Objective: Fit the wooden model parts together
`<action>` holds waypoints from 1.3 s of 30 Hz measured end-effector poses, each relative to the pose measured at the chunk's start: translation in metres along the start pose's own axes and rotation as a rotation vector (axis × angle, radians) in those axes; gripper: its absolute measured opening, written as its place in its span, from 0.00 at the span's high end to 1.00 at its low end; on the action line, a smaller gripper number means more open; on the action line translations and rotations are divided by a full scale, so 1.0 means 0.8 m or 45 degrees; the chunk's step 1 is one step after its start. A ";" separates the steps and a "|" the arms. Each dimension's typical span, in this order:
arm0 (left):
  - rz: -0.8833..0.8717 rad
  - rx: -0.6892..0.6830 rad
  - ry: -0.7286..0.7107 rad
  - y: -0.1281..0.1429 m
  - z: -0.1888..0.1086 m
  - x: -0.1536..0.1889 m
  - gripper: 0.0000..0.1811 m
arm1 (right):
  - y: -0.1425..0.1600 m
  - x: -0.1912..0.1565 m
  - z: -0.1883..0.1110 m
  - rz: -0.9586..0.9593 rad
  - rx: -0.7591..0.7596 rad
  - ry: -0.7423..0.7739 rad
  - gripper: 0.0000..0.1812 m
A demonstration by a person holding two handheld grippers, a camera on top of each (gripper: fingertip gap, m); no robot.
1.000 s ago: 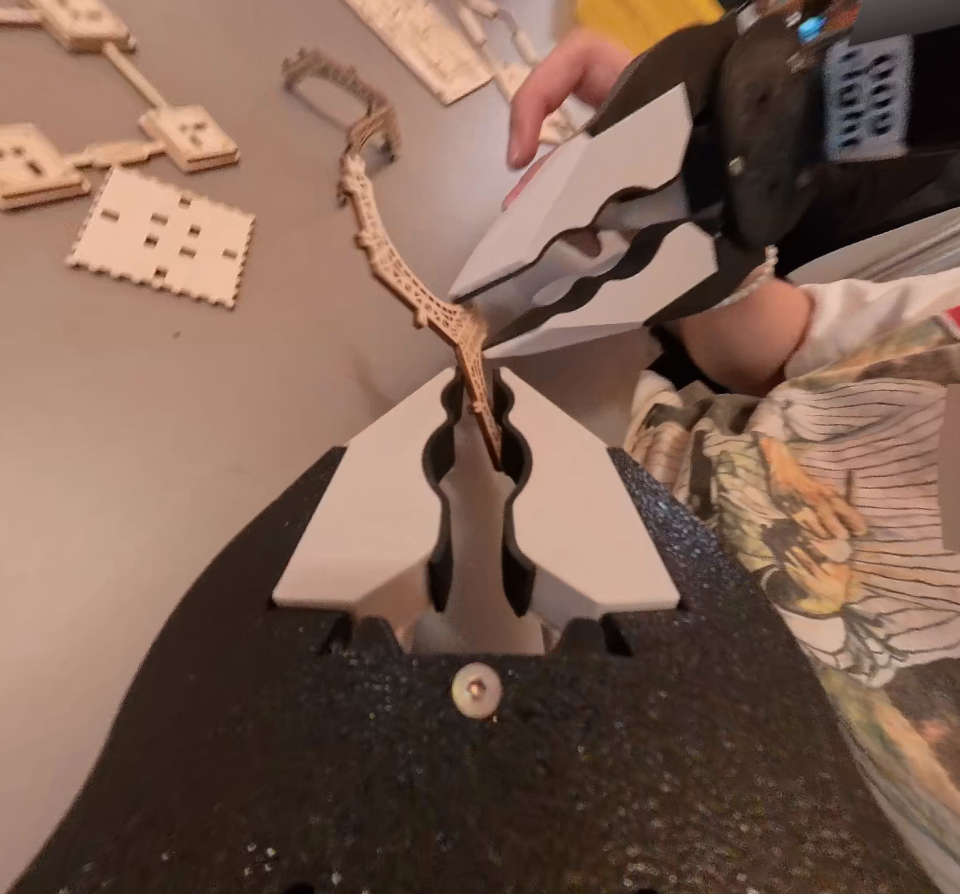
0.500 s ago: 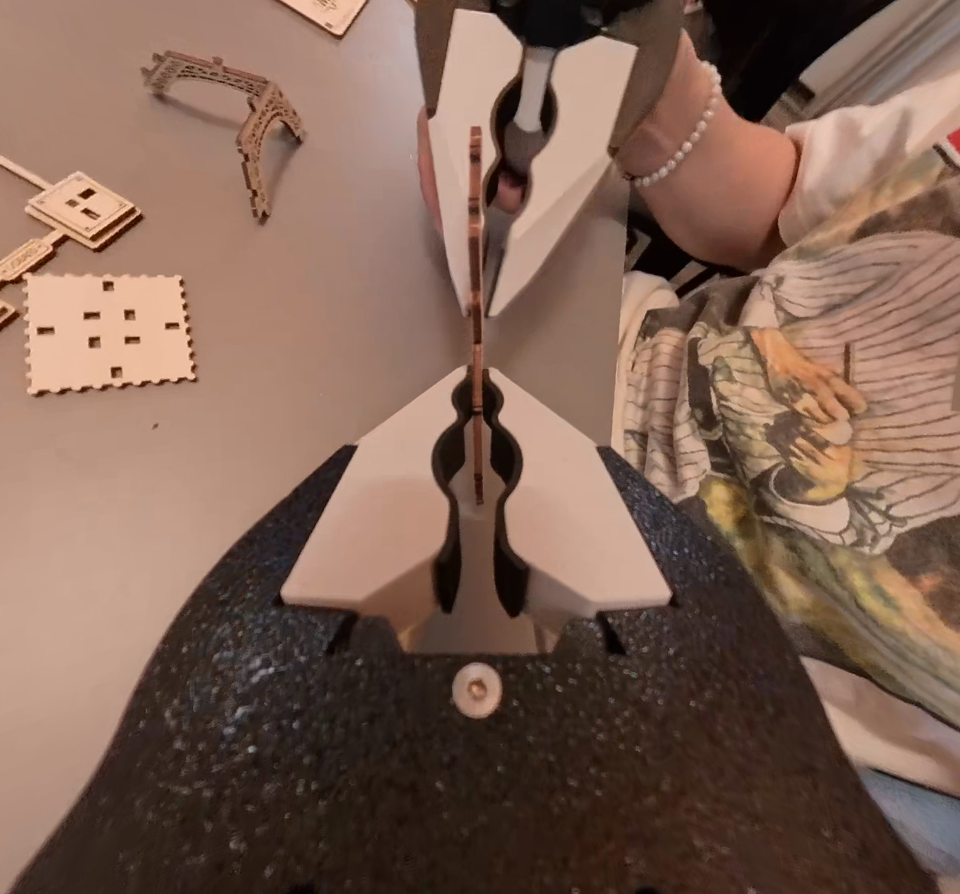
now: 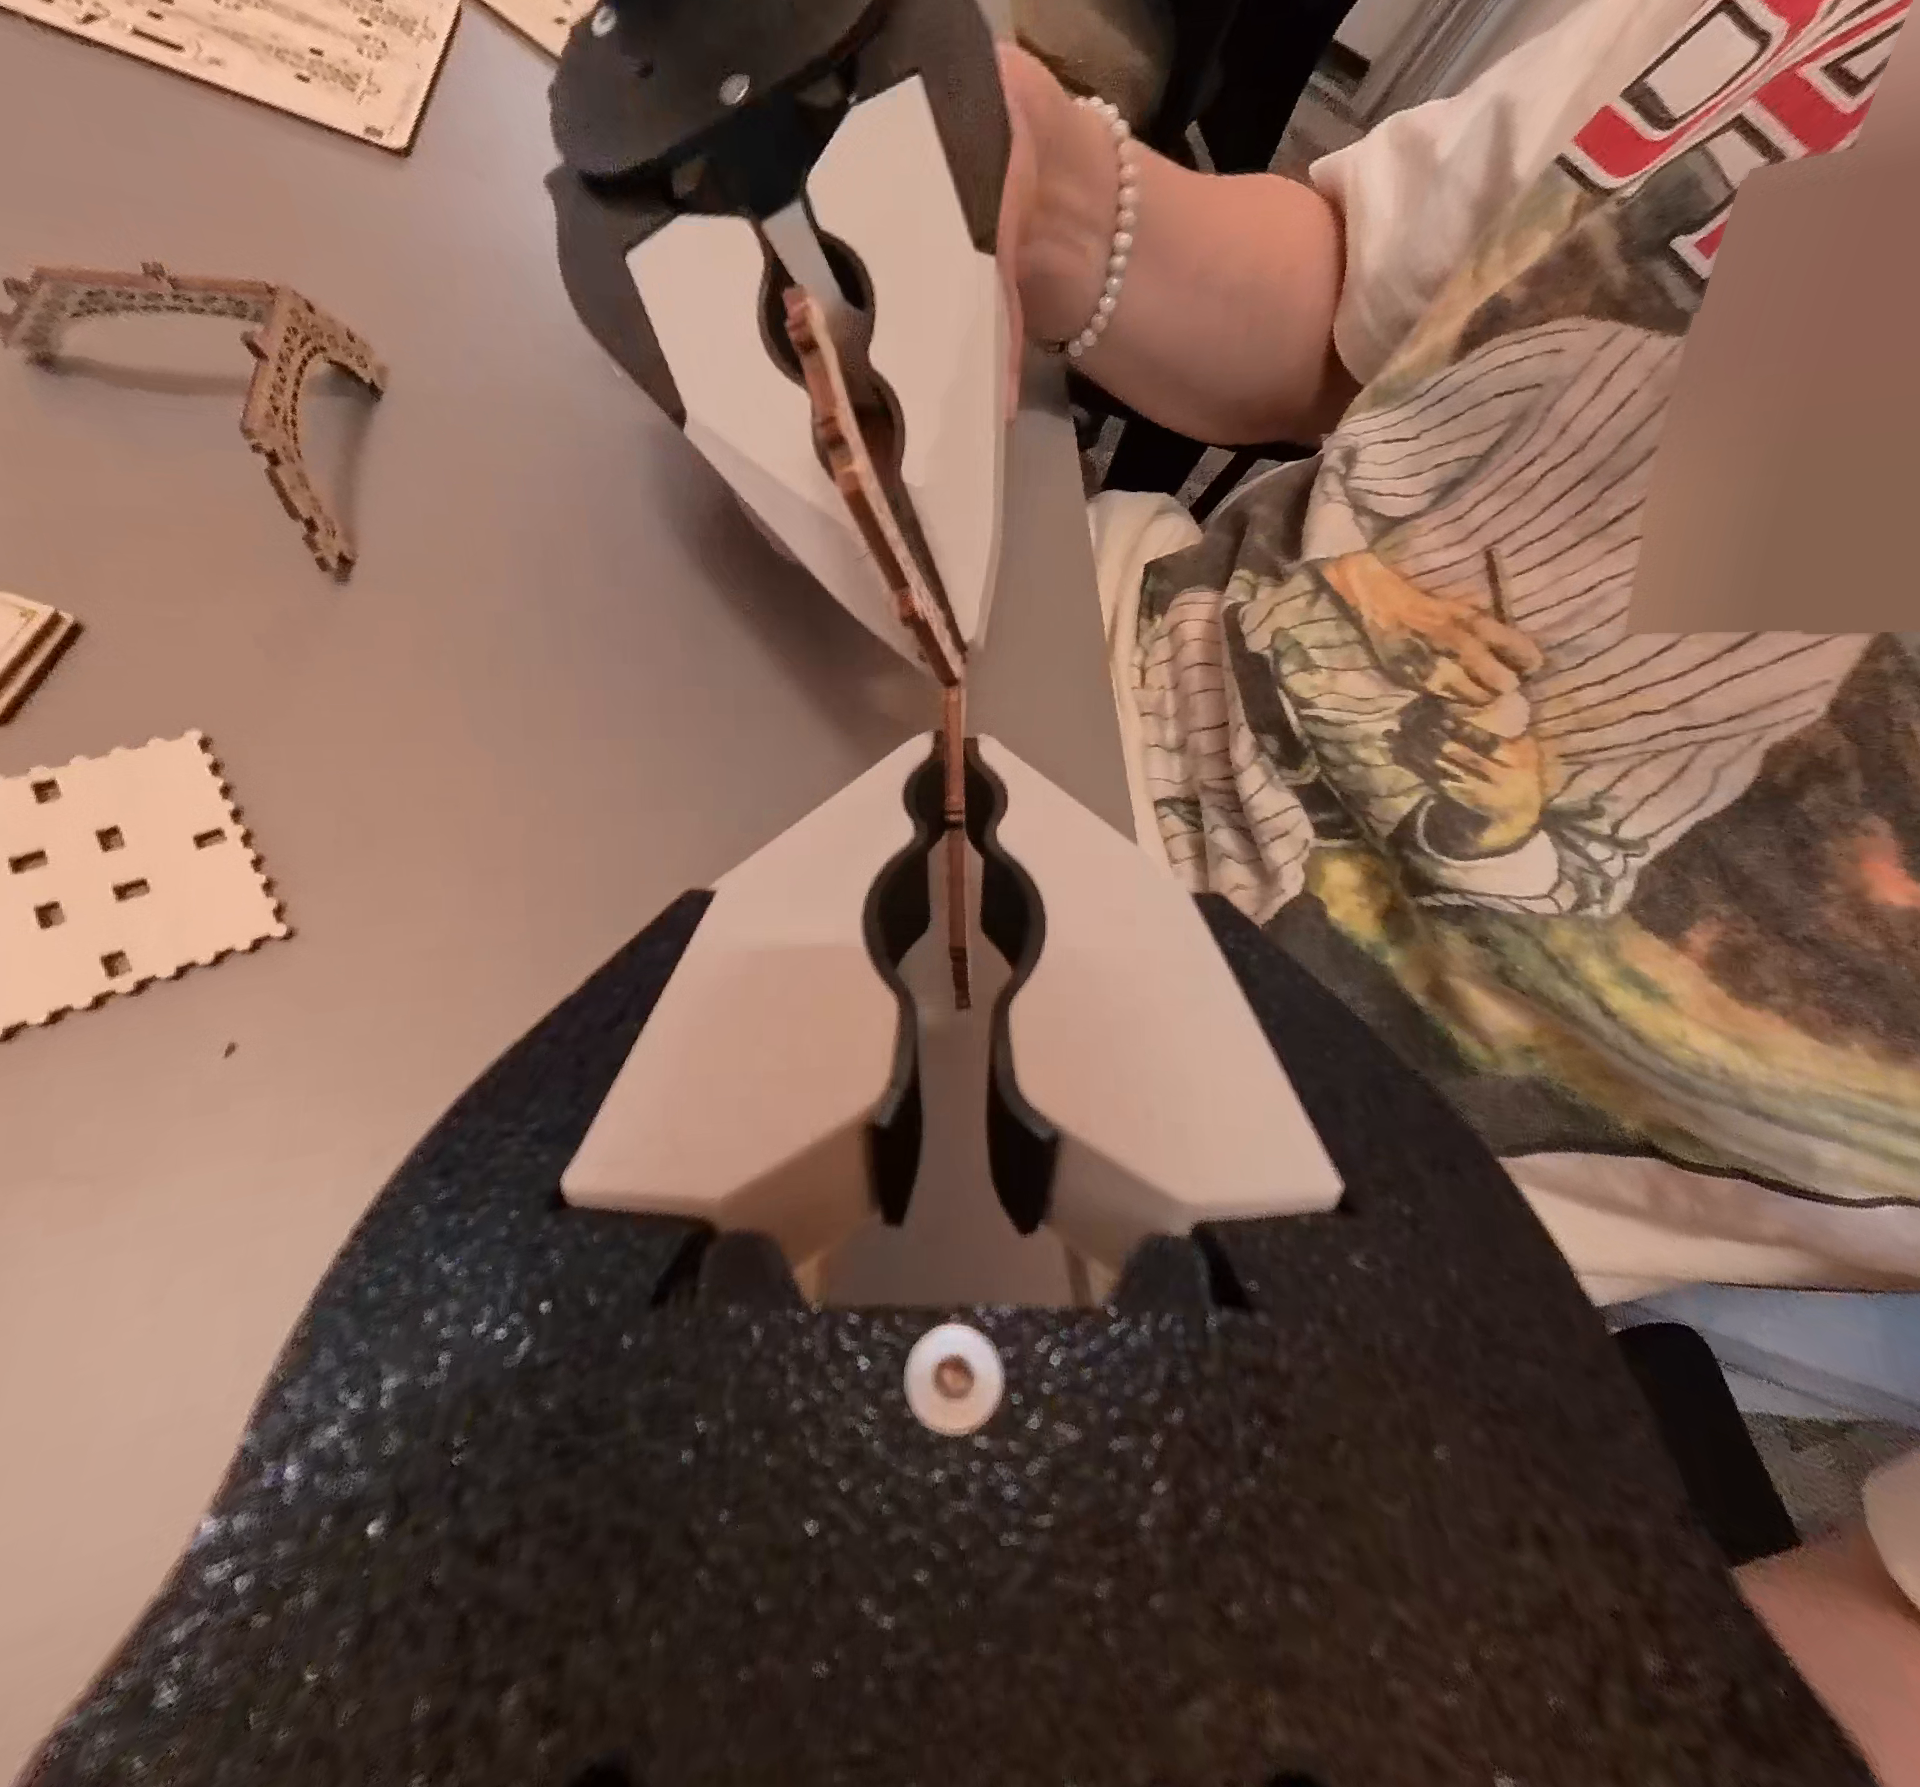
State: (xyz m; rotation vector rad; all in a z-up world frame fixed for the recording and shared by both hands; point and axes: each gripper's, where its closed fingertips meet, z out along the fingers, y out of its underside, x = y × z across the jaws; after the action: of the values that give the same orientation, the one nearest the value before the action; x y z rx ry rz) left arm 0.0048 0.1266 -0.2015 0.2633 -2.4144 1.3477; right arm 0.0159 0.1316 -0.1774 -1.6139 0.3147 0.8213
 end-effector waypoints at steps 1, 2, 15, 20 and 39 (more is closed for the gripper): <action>0.018 0.003 0.003 -0.001 -0.001 0.001 1.00 | -0.001 -0.001 0.000 0.033 0.019 -0.022 1.00; 0.041 0.007 0.008 -0.003 -0.001 0.002 1.00 | -0.002 -0.003 0.000 0.063 0.033 -0.041 1.00; 0.237 0.086 0.010 -0.018 -0.006 0.015 1.00 | -0.012 -0.021 -0.001 0.339 0.148 -0.278 1.00; 0.293 0.134 0.004 -0.024 -0.009 0.019 1.00 | -0.016 -0.028 0.000 0.400 0.193 -0.367 1.00; -0.203 0.340 0.103 -0.040 -0.020 0.006 1.00 | -0.046 -0.022 -0.021 -0.187 0.183 0.075 1.00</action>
State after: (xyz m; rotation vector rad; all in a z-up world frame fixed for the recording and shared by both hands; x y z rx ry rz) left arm 0.0148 0.1232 -0.1667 0.4516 -2.0972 1.5728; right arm 0.0315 0.1202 -0.1376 -1.5094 0.2870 0.6260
